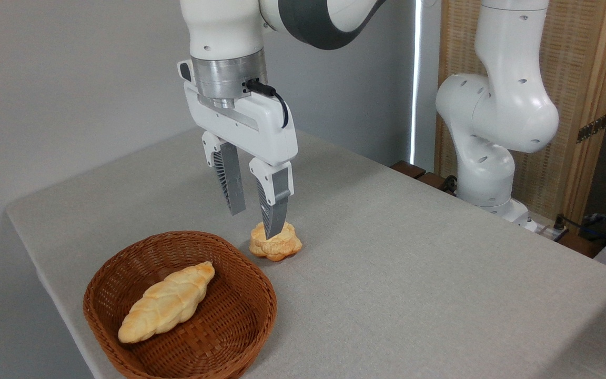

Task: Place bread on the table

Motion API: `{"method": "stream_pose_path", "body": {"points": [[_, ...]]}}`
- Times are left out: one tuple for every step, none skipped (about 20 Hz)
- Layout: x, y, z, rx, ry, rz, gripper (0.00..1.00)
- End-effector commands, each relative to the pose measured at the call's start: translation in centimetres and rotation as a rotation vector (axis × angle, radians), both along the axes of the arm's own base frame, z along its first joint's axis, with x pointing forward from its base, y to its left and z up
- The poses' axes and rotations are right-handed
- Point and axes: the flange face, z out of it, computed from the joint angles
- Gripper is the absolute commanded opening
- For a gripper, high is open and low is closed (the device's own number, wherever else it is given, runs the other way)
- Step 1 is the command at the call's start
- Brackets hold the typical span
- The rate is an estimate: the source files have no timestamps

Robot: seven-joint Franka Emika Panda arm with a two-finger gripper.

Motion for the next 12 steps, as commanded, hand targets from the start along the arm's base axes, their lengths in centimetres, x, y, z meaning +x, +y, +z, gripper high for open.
{"method": "stream_pose_path", "body": {"points": [[0.2,0.3,0.5,0.013,-0.008,0.007,1.0],[0.3,0.2,0.5,0.011,-0.016,0.006,1.0],[0.4,0.2,0.4,0.012,-0.021,0.006,1.0],[0.5,0.2,0.4,0.011,-0.024,0.005,1.0],[0.8,0.2,0.5,0.009,-0.048,0.0,1.0],[1.0,0.2,0.6,0.006,-0.071,0.001,1.0],[1.4,0.0,0.4,0.006,-0.085,-0.002,1.0],[1.8,-0.1,0.1,0.007,-0.099,-0.002,1.0],[2.2,-0.1,-0.2,0.005,-0.119,-0.002,1.0],[2.6,-0.2,-0.5,0.004,-0.135,-0.002,1.0],[2.9,-0.2,-0.9,0.003,-0.149,-0.002,1.0],[3.3,-0.5,-1.3,-0.001,-0.158,-0.003,1.0]]}}
